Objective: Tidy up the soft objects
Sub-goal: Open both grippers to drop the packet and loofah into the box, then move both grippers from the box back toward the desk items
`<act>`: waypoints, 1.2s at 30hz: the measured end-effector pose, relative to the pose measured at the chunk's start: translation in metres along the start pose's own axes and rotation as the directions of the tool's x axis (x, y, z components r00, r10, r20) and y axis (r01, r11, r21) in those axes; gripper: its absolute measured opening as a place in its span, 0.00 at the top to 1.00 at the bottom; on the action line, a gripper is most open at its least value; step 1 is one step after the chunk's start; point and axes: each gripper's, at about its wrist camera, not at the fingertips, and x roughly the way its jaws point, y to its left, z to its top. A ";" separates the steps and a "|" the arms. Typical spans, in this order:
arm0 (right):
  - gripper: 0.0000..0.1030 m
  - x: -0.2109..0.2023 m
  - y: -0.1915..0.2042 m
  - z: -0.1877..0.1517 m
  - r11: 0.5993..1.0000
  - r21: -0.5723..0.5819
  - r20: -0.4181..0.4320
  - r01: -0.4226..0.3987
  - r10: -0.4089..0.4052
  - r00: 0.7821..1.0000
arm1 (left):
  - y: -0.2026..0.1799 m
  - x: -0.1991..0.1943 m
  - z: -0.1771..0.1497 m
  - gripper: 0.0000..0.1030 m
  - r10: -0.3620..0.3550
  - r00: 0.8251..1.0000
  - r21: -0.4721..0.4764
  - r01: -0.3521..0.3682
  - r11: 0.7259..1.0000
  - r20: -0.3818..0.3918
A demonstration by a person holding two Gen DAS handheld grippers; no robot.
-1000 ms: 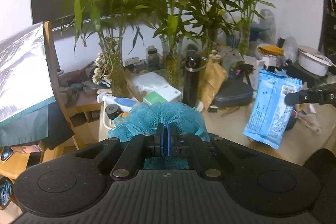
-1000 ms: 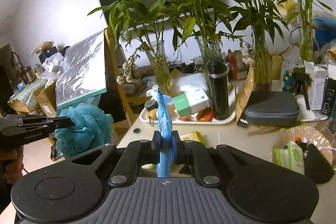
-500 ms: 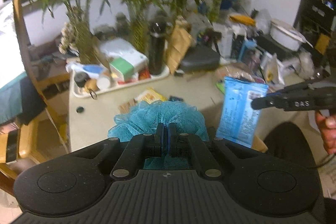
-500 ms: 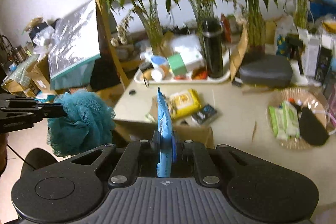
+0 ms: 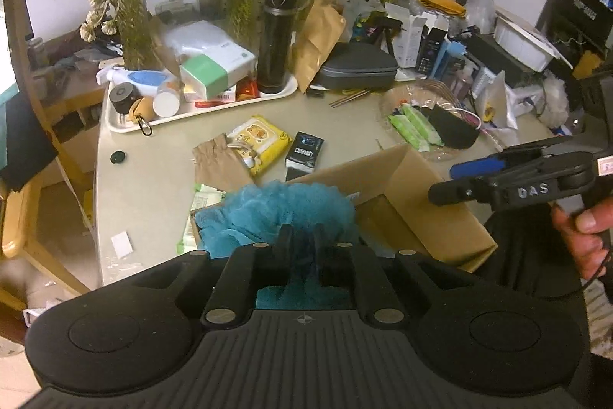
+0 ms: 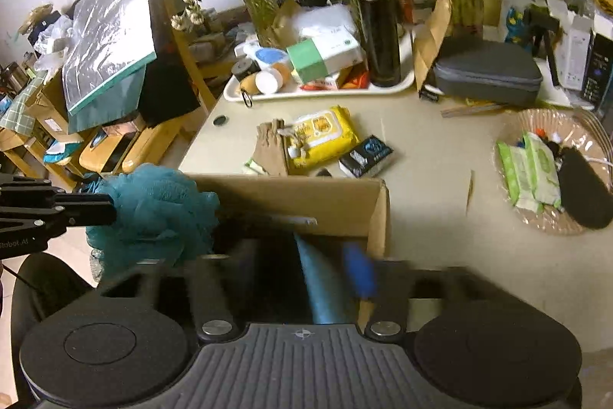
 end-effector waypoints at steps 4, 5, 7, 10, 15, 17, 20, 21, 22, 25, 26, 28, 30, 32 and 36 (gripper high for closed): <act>0.13 -0.002 0.005 0.002 0.999 -0.021 0.023 -0.024 0.025 0.999 | 0.001 0.001 0.001 0.89 0.008 1.000 -0.008 -0.008 1.000 -0.001; 0.12 -0.003 0.006 0.003 0.999 -0.028 0.031 -0.030 0.031 0.999 | 0.001 0.001 0.001 0.89 0.011 1.000 -0.004 -0.011 1.000 0.004; 0.10 -0.004 0.009 0.003 0.999 -0.044 0.038 -0.031 0.032 0.999 | 0.001 0.000 0.001 0.88 0.026 1.000 -0.002 -0.026 1.000 0.015; 0.05 -0.008 0.011 0.003 0.998 -0.057 0.054 -0.035 0.038 0.998 | 0.000 -0.003 0.001 0.88 0.037 0.999 -0.001 -0.037 0.999 0.035; 0.00 -0.012 0.012 0.004 0.998 -0.064 0.069 -0.016 0.021 0.997 | -0.003 -0.010 0.004 0.76 0.078 0.996 -0.005 -0.077 0.997 0.041; 0.00 -0.013 0.013 0.005 0.997 -0.076 0.074 0.013 -0.007 0.997 | -0.006 -0.015 0.004 0.53 0.112 0.992 0.001 -0.112 0.994 0.060; 0.00 -0.015 0.015 0.007 0.995 -0.095 0.080 0.033 -0.025 0.996 | -0.011 -0.025 0.007 0.46 0.127 0.987 0.001 -0.128 0.992 0.101; 0.00 -0.016 0.015 0.007 0.995 -0.098 0.081 0.032 -0.024 0.996 | -0.013 -0.028 0.008 0.46 0.123 0.987 0.005 -0.124 0.992 0.107; 0.00 -0.017 0.015 0.007 0.995 -0.100 0.082 0.031 -0.023 0.996 | -0.014 -0.031 0.010 0.46 0.122 0.986 0.004 -0.124 0.992 0.112; 0.00 -0.022 0.016 0.008 0.994 -0.104 0.092 0.032 -0.022 0.996 | -0.018 -0.037 0.016 0.46 0.119 0.984 -0.002 -0.120 0.993 0.129; 0.00 -0.024 0.016 0.009 0.994 -0.103 0.097 0.033 -0.023 0.995 | -0.019 -0.040 0.017 0.46 0.122 0.983 -0.004 -0.123 0.992 0.135; 0.00 -0.028 0.015 0.009 0.995 -0.097 0.101 0.034 -0.024 0.995 | -0.021 -0.045 0.020 0.46 0.132 0.980 -0.015 -0.132 0.991 0.148; 0.00 -0.033 0.015 0.010 0.995 -0.100 0.106 0.030 -0.020 0.994 | -0.023 -0.050 0.021 0.46 0.133 0.978 -0.025 -0.131 0.991 0.158; 0.00 -0.039 0.015 0.010 0.993 -0.110 0.113 0.032 -0.019 0.993 | -0.025 -0.054 0.021 0.45 0.133 0.978 -0.025 -0.130 0.991 0.163; 0.00 -0.045 0.013 0.012 0.993 -0.116 0.127 0.039 -0.024 0.992 | -0.024 -0.058 0.017 0.45 0.136 0.976 -0.035 -0.132 0.991 0.169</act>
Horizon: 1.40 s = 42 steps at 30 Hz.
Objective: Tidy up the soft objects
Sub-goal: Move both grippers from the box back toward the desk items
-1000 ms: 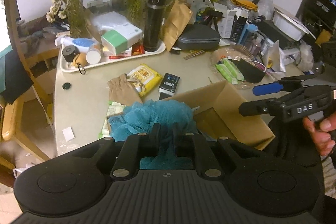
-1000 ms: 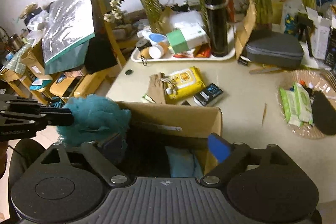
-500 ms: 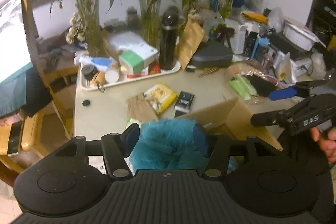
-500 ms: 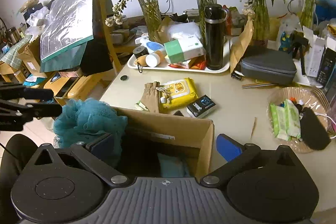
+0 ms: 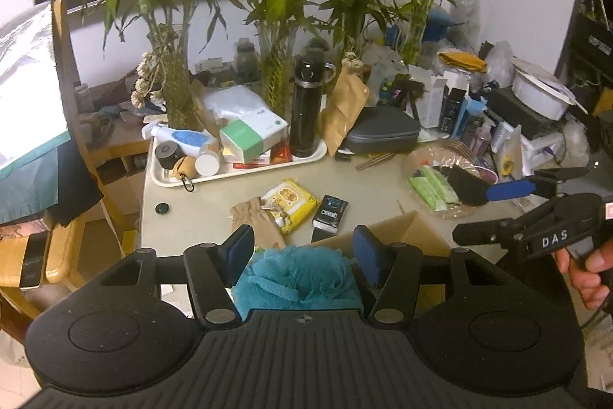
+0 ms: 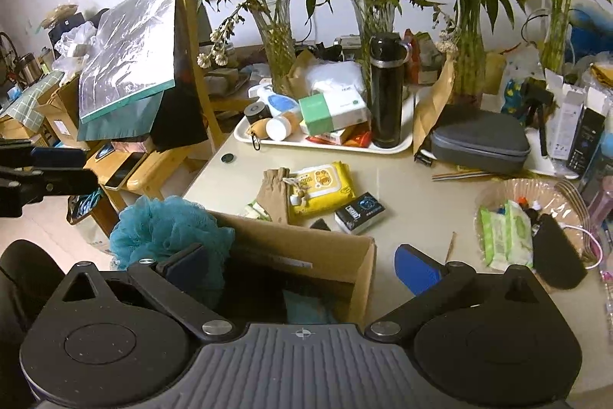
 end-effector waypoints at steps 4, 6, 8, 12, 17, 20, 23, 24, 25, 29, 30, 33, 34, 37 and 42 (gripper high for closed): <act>0.00 0.000 0.000 0.002 1.000 -0.001 0.006 0.002 -0.002 1.000 | 0.008 -0.002 -0.007 0.45 0.002 1.000 -0.037 -0.002 0.999 0.002; 0.00 -0.001 0.000 0.002 1.000 0.000 0.007 0.002 -0.002 1.000 | 0.011 -0.001 -0.008 0.45 0.001 1.000 -0.043 -0.001 0.999 -0.005; 0.00 0.000 0.000 0.002 1.000 0.000 0.009 0.000 0.000 1.000 | 0.013 0.002 -0.011 0.45 0.007 1.000 -0.041 -0.007 0.999 -0.013; 0.00 -0.001 -0.001 0.001 1.000 0.010 0.016 0.010 -0.010 1.000 | 0.021 0.009 -0.014 0.45 0.004 1.000 -0.065 -0.005 0.998 -0.020; 0.00 0.000 -0.009 0.004 1.000 0.020 0.022 0.017 -0.017 1.000 | 0.025 0.025 -0.014 0.45 0.014 1.000 -0.060 -0.015 0.998 -0.028; 0.00 0.001 -0.013 0.006 0.999 0.022 0.034 0.039 -0.040 0.999 | 0.027 0.034 -0.016 0.45 0.014 1.000 -0.055 -0.016 0.998 -0.023; 0.00 0.006 -0.019 0.007 0.999 0.024 0.040 0.036 -0.037 0.999 | 0.034 0.040 -0.017 0.45 -0.009 1.000 -0.081 0.007 0.997 -0.018; 0.00 0.007 -0.021 0.008 0.999 0.026 0.040 0.036 -0.037 0.999 | 0.036 0.042 -0.016 0.45 -0.015 1.000 -0.090 0.014 0.996 -0.017; 0.00 0.010 -0.023 0.008 0.999 0.028 0.040 0.035 -0.036 0.999 | 0.038 0.044 -0.015 0.45 -0.022 1.000 -0.096 0.020 0.995 -0.017; 0.00 0.021 -0.029 0.009 0.998 0.037 0.028 0.042 -0.043 0.999 | 0.043 0.052 -0.012 0.45 -0.032 0.999 -0.110 0.030 0.994 -0.014; 0.00 0.024 -0.030 0.009 0.998 0.042 0.028 0.042 -0.043 0.999 | 0.044 0.053 -0.011 0.45 -0.034 0.999 -0.112 0.032 0.993 -0.012; 0.00 0.029 -0.036 0.010 0.998 0.050 0.043 0.024 -0.026 0.999 | 0.050 0.055 -0.007 0.45 -0.046 0.999 -0.123 0.047 0.991 0.014; 0.00 0.031 -0.037 0.011 0.999 0.046 0.045 0.018 -0.020 0.999 | 0.051 0.056 -0.005 0.45 -0.050 0.999 -0.124 0.052 0.991 0.020; 0.00 0.040 -0.043 0.018 0.999 0.043 0.058 0.026 -0.029 0.998 | 0.058 0.063 0.002 0.45 -0.041 0.999 -0.126 0.044 0.991 0.028; 0.00 0.058 -0.060 0.028 0.995 0.097 0.079 0.002 -0.010 0.997 | 0.072 0.080 0.010 0.45 -0.024 0.999 -0.136 0.030 0.990 0.040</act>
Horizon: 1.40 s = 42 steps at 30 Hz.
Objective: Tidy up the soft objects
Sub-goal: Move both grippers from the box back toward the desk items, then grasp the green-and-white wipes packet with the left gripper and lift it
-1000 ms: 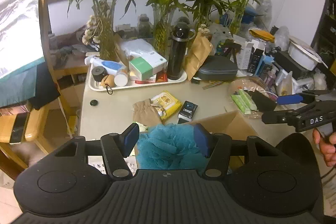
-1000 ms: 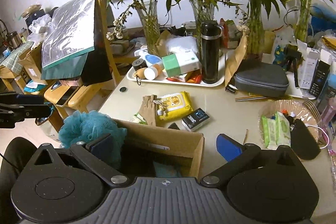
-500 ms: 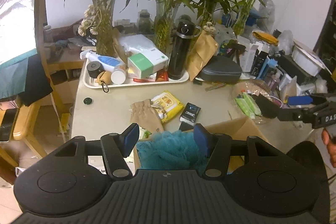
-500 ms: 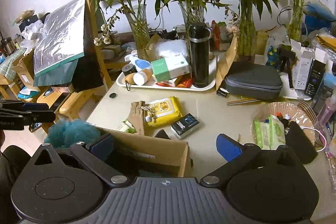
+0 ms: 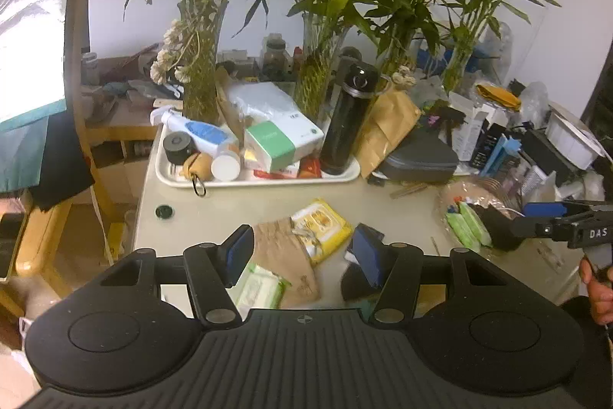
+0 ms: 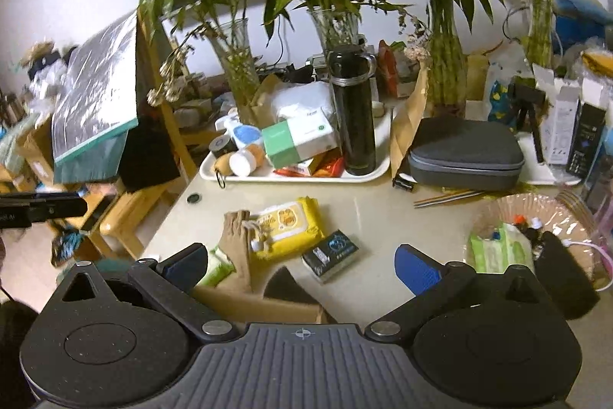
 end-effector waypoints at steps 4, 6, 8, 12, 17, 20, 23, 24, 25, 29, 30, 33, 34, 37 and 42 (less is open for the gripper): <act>0.00 0.022 -0.013 0.003 1.000 0.010 0.033 -0.021 0.020 0.999 | 0.008 0.021 0.003 0.45 -0.003 1.000 0.039 0.004 0.999 -0.008; 0.00 0.034 -0.021 0.002 0.999 0.007 0.052 -0.035 0.034 0.998 | 0.015 0.035 0.002 0.45 -0.007 1.000 0.056 0.007 0.998 -0.002; 0.00 0.046 -0.029 0.001 0.999 0.026 0.061 -0.030 0.028 0.998 | 0.020 0.049 0.001 0.45 -0.008 1.000 0.076 0.008 0.997 -0.002; 0.00 0.064 -0.046 -0.010 0.995 0.096 0.064 -0.034 0.028 0.998 | 0.031 0.078 -0.006 0.45 -0.028 1.000 0.122 0.028 0.992 -0.003; 0.00 0.076 -0.058 -0.015 0.990 0.139 0.028 -0.005 0.001 1.000 | 0.049 0.117 -0.019 0.45 0.004 0.997 0.119 0.005 0.993 -0.077; 0.00 0.078 -0.063 -0.015 0.988 0.153 0.026 0.014 -0.018 1.000 | 0.059 0.141 -0.032 0.45 0.000 0.982 0.091 0.018 0.996 -0.191; 0.00 0.078 -0.069 -0.015 0.982 0.185 0.030 0.026 -0.032 0.999 | 0.063 0.160 -0.039 0.45 -0.030 0.960 0.074 0.053 0.996 -0.277; 0.00 0.078 -0.070 -0.014 0.981 0.194 0.031 0.026 -0.033 0.999 | 0.064 0.164 -0.041 0.45 -0.052 0.955 0.066 0.075 0.995 -0.292; 0.00 0.079 -0.071 -0.013 0.979 0.203 0.031 0.027 -0.033 0.999 | 0.064 0.169 -0.043 0.45 -0.073 0.946 0.059 0.097 0.994 -0.317; 0.00 0.079 -0.070 -0.011 0.979 0.204 0.041 0.017 -0.026 0.999 | 0.068 0.193 -0.052 0.45 -0.069 0.903 0.046 0.097 0.994 -0.424; 0.00 0.079 -0.068 -0.011 0.981 0.195 0.041 0.018 -0.026 0.999 | 0.068 0.199 -0.055 0.45 -0.073 0.892 0.041 0.102 0.994 -0.446; 0.00 0.078 -0.066 -0.011 0.984 0.175 0.038 0.022 -0.030 0.999 | 0.071 0.212 -0.062 0.45 -0.103 0.852 0.012 0.128 0.992 -0.514; 0.00 0.078 -0.066 -0.011 0.984 0.174 0.036 0.024 -0.031 0.999 | 0.070 0.215 -0.063 0.45 -0.101 0.844 0.011 0.126 0.992 -0.527; 0.00 0.076 -0.066 -0.011 0.985 0.172 0.044 0.020 -0.028 0.999 | 0.065 0.213 -0.064 0.44 -0.080 0.851 0.050 0.123 0.991 -0.519; 0.00 0.076 -0.069 -0.011 0.983 0.183 0.039 0.021 -0.028 0.999 | 0.055 0.209 -0.067 0.54 -0.004 0.864 0.137 0.084 0.987 -0.503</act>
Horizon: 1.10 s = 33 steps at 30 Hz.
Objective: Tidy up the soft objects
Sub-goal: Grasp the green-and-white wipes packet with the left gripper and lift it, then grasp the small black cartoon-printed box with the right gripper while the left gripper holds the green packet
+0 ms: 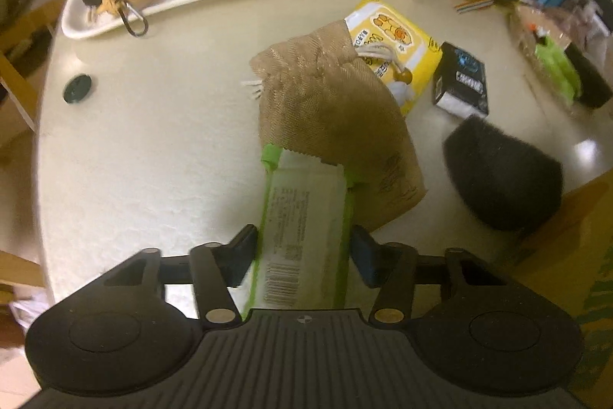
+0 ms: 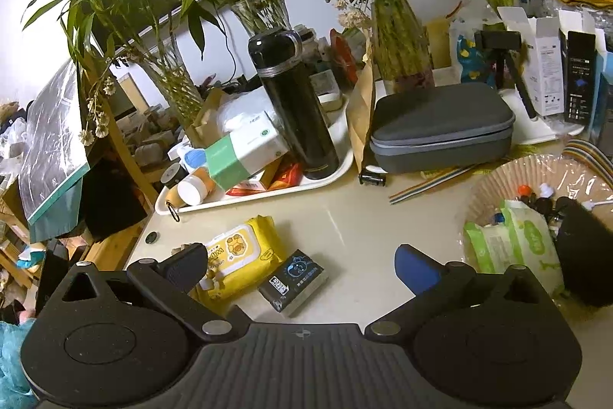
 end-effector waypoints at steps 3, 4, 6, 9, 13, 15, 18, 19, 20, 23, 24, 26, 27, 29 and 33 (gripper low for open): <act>0.00 0.000 0.000 0.000 1.000 -0.007 -0.002 0.006 -0.006 1.000 | -0.001 0.000 0.000 0.54 0.002 1.000 -0.011 -0.002 1.000 0.001; 0.00 -0.001 0.001 0.000 1.000 -0.009 -0.001 0.008 -0.008 1.000 | 0.000 -0.001 -0.001 0.54 0.003 1.000 -0.016 -0.003 1.000 0.001; 0.00 -0.002 0.003 0.000 1.000 -0.015 0.006 0.004 -0.004 1.000 | 0.000 -0.001 -0.001 0.55 0.001 1.000 -0.032 -0.001 0.999 0.003; 0.00 -0.001 0.004 0.000 1.000 -0.026 0.005 0.010 -0.010 1.000 | 0.001 -0.005 -0.001 0.55 0.006 1.000 -0.044 -0.005 0.999 0.024; 0.00 0.000 0.006 0.002 1.000 -0.027 0.001 0.007 -0.007 1.000 | 0.005 -0.017 0.002 0.55 0.008 0.997 -0.072 -0.002 0.997 0.082; 0.00 0.001 0.007 0.002 0.999 -0.035 0.002 0.010 -0.010 1.000 | 0.006 -0.023 0.003 0.55 0.003 0.995 -0.086 0.006 0.996 0.103; 0.00 0.004 0.007 0.002 0.999 -0.032 -0.010 0.010 -0.011 1.000 | 0.003 -0.032 0.005 0.55 0.013 0.991 -0.090 -0.001 0.996 0.133; 0.00 0.004 0.006 0.001 1.000 -0.030 -0.011 0.008 -0.009 1.000 | 0.001 -0.034 0.006 0.55 0.015 0.990 -0.092 -0.002 0.996 0.138; 0.00 0.004 0.006 0.001 1.000 -0.030 -0.013 0.007 -0.007 1.000 | 0.000 -0.037 0.007 0.55 0.017 0.989 -0.091 -0.003 0.996 0.148; 0.00 0.004 0.006 0.001 0.999 -0.030 -0.016 0.013 -0.013 1.000 | -0.001 -0.045 0.009 0.55 0.025 0.985 -0.097 -0.008 0.995 0.171; 0.00 0.004 0.005 0.001 1.000 -0.025 -0.017 0.013 -0.014 1.000 | -0.001 -0.047 0.009 0.55 0.025 0.984 -0.100 -0.007 0.995 0.177; 0.00 0.004 0.004 0.001 1.000 -0.015 -0.019 0.010 -0.011 1.000 | 0.000 -0.051 0.009 0.55 0.035 0.981 -0.105 -0.015 0.994 0.191; 0.00 0.004 0.004 0.002 1.000 -0.012 -0.019 0.012 -0.012 1.000 | 0.000 -0.054 0.009 0.55 0.040 0.980 -0.108 -0.019 0.994 0.195; 0.00 0.004 0.004 0.002 1.000 -0.011 -0.017 0.010 -0.010 1.000 | 0.001 -0.060 0.010 0.55 0.051 0.979 -0.117 -0.028 0.993 0.199; 0.00 0.004 0.008 0.002 1.000 -0.025 -0.018 0.004 -0.004 1.000 | -0.002 -0.080 0.013 0.55 0.077 0.970 -0.128 -0.048 0.991 0.230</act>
